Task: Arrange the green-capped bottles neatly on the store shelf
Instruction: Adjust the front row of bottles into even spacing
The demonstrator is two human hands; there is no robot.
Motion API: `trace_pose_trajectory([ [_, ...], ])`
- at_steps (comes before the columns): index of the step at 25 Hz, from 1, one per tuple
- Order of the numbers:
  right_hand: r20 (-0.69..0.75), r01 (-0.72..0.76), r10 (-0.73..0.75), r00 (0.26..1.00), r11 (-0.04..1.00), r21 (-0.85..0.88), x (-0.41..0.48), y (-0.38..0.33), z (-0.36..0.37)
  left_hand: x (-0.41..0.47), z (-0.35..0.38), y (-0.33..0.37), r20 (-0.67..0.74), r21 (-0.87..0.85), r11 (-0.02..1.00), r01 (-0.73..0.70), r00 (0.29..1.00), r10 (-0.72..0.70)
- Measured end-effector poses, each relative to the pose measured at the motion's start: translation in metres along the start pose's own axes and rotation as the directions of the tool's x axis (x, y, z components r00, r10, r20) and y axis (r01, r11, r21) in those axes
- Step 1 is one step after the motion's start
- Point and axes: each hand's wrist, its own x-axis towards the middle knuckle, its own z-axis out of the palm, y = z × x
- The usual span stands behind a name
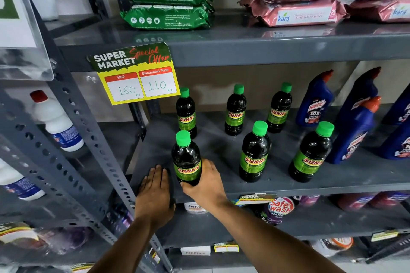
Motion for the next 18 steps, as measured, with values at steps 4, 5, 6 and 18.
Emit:
trace_pose_trajectory([
  [4, -0.003, -0.002, 0.002, 1.0, 1.0, 0.004, -0.0002, 0.001, 0.0015, -0.0001, 0.0007, -0.001, -0.008, 0.004, 1.0, -0.002, 1.0, 0.002],
  [5, -0.003, 0.001, -0.001, 1.0, 1.0, 0.005, -0.0001, 0.0012, 0.0017, -0.0001, 0.0008, -0.0011, -0.008, 0.005, 1.0, -0.003, 1.0, 0.003],
  [6, -0.005, 0.003, -0.003, 1.0, 1.0, 0.007, -0.0003, 0.0017, 0.002, 0.0, 0.0008, -0.001, -0.009, 0.002, 1.0, -0.003, 1.0, 0.003],
  [18, 0.028, 0.036, -0.038, 0.999, 0.997, 0.074, 0.0038, -0.0008, 0.0017, -0.003, 0.0, -0.0026, -0.014, 0.012, 0.999, -0.039, 0.999, 0.039],
])
